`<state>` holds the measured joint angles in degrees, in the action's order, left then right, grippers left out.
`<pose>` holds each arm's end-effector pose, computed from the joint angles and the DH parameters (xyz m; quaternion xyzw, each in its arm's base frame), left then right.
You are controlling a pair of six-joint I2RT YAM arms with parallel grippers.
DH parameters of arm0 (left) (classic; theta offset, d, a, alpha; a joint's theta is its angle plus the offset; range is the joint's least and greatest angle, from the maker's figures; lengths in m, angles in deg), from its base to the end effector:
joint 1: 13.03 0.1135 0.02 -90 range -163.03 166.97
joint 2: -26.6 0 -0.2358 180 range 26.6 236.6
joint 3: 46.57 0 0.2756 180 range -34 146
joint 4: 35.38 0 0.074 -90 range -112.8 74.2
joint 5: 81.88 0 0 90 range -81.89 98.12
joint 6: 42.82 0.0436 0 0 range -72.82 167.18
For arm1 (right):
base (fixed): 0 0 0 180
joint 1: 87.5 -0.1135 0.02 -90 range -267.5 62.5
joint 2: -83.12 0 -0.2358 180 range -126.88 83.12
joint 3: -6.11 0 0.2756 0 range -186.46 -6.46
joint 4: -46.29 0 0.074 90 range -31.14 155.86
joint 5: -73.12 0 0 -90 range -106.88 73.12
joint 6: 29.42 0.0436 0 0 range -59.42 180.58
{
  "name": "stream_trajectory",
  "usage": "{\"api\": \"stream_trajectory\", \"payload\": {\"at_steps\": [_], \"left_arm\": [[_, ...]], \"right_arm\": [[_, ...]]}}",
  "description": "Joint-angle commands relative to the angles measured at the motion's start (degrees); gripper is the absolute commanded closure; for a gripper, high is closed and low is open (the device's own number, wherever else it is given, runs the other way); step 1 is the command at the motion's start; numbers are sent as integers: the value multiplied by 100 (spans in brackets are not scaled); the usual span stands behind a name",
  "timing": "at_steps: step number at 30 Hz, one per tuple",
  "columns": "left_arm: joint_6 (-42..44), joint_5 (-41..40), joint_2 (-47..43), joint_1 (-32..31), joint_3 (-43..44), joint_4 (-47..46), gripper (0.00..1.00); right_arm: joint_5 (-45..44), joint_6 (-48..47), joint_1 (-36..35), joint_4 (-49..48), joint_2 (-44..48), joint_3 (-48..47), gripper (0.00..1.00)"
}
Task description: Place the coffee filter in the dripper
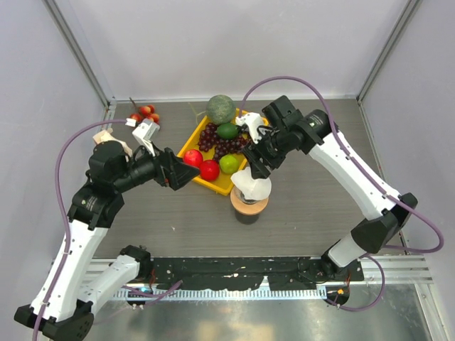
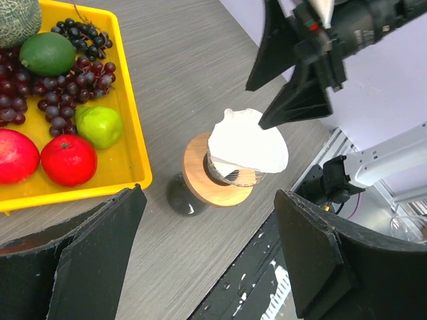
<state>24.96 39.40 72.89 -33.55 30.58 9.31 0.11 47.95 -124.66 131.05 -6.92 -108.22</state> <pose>0.1809 -0.0919 0.3987 0.1550 0.7603 -0.4141 0.4758 0.2540 0.2085 0.3620 -0.4367 0.8517 0.1931 0.2160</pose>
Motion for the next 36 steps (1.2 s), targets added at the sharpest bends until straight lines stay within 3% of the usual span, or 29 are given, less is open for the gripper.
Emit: {"api": "stream_trajectory", "payload": {"at_steps": [1,8,12,17,36], "left_arm": [[-142,149,-32,161,-24,-171,12],[-257,202,-5,451,55,-285,13],[-344,202,-84,531,55,-285,13],[-380,202,-216,627,2,-268,13],[-652,264,-427,803,-279,-531,14]], "right_arm": [[-399,-363,-27,-563,776,41,37],[-504,-618,-853,-749,962,752,76],[-714,-794,-1003,-995,848,1218,89],[-873,-882,-1091,-1417,760,1597,95],[-865,-803,-1231,-1945,408,2283,95]]}}
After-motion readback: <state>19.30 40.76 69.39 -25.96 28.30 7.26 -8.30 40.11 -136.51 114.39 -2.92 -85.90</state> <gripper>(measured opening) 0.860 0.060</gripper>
